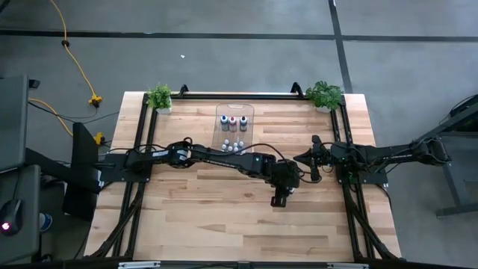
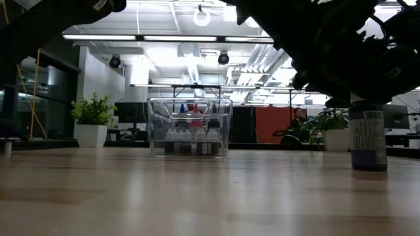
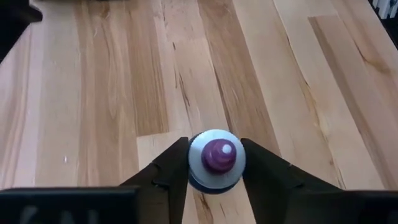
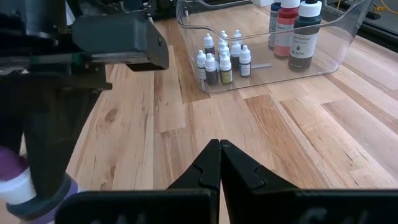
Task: Pick & Place food coloring
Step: Put the large purple food coloring into the transparent bin
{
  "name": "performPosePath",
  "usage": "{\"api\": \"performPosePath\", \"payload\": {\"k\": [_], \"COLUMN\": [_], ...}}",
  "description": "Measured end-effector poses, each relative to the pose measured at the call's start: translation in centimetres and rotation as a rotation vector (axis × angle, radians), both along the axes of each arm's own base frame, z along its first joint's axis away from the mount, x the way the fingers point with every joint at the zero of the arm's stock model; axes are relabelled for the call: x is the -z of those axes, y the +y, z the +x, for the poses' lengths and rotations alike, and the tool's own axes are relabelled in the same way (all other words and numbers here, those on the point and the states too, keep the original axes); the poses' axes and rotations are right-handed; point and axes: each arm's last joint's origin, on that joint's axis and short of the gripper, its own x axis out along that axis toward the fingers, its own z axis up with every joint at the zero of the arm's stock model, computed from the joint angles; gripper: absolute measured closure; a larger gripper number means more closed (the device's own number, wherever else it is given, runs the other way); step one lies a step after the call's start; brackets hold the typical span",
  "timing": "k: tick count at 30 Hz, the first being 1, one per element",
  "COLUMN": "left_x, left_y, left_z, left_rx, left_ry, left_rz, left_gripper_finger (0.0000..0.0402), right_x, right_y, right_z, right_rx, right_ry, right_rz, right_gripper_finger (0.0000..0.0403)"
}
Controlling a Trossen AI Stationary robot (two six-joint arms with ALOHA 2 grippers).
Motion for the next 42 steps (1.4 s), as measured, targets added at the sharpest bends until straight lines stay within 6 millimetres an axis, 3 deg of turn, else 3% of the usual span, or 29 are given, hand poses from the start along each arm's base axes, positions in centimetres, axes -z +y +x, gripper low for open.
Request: {"api": "performPosePath", "payload": {"k": [5, 22, 32, 42], "left_x": [0.0, -0.6, -6.1, -15.0], "left_y": [0.3, -0.3, 0.1, 0.7], "left_z": [0.0, -0.3, -3.5, -9.8], "left_rx": [-0.001, -0.036, -0.231, -0.476], "left_ry": [0.004, -0.013, 0.03, -0.033], "left_rz": [-0.005, 0.082, 0.164, 0.263], "left_gripper_finger": [0.0294, 0.0299, 0.03, 0.03], "right_x": [0.0, 0.0, 0.0, 0.0], "right_y": [0.0, 0.0, 0.0, 0.0], "right_z": [0.0, 0.0, 0.0, 0.0], "right_rx": [0.0, 0.0, 0.0, 0.0], "right_ry": [0.0, 0.0, 0.0, 0.0], "right_rz": [0.0, 0.0, 0.0, 0.0], "right_gripper_finger": [0.0402, 0.0402, 0.0402, 0.0402]}}
